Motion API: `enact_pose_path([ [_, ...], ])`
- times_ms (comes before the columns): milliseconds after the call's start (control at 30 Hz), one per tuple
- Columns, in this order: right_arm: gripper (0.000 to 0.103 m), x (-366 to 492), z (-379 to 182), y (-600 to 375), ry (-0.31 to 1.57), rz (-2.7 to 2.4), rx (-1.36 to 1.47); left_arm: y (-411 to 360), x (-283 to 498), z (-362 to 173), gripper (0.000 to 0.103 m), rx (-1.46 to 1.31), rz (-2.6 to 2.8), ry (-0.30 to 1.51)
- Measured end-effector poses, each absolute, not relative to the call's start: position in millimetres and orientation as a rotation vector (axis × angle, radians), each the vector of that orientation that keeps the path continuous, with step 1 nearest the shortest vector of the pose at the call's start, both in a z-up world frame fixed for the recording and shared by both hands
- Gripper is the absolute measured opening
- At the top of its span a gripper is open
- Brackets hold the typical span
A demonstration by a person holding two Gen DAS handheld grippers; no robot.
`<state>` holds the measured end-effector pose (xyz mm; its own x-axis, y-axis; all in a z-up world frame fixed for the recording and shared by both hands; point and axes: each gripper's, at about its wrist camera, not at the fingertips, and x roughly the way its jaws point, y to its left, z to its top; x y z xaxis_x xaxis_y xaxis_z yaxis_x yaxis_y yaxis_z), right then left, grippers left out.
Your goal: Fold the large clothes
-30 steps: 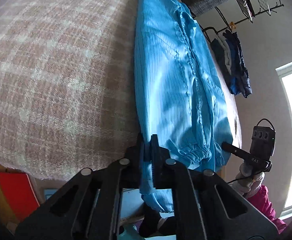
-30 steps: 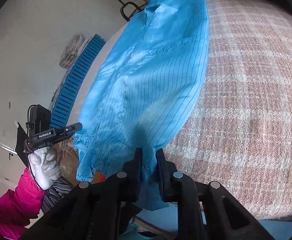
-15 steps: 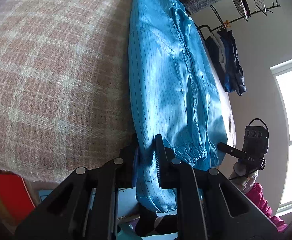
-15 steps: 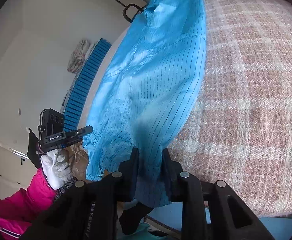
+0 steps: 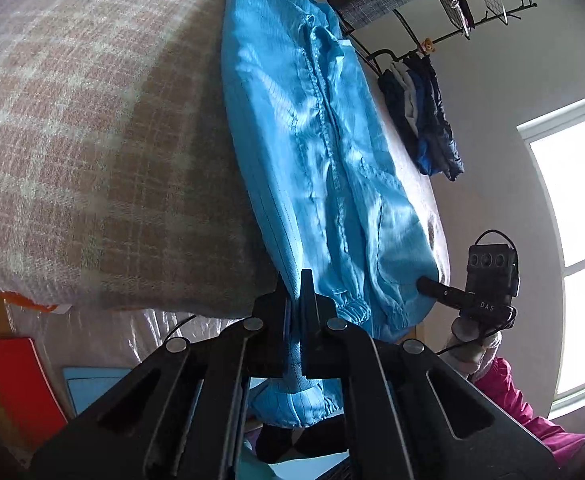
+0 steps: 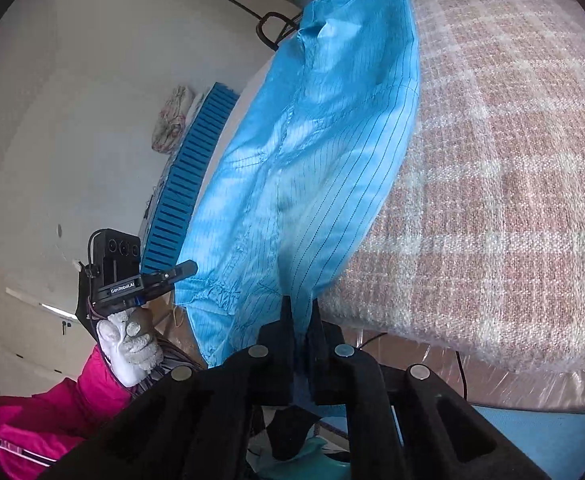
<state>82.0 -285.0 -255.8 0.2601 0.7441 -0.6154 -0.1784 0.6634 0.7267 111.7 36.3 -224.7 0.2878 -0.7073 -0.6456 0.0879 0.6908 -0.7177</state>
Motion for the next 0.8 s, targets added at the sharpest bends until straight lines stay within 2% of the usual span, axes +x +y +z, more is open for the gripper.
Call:
enact_pose_path([
  [400, 0.002, 143, -186, -292, 0.906, 0.672, 0.617, 38, 200, -155, 0.000, -0.668, -0.575, 0.986],
  [567, 0.002, 185, -181, -288, 0.873, 0.626, 0.601, 33, 250, -159, 0.000, -0.692, -0.525, 0.982],
  [800, 0.002, 236, -209, -298, 0.909, 0.554, 0.615, 20, 304, -187, 0.000, -0.663, -0.445, 1.024],
])
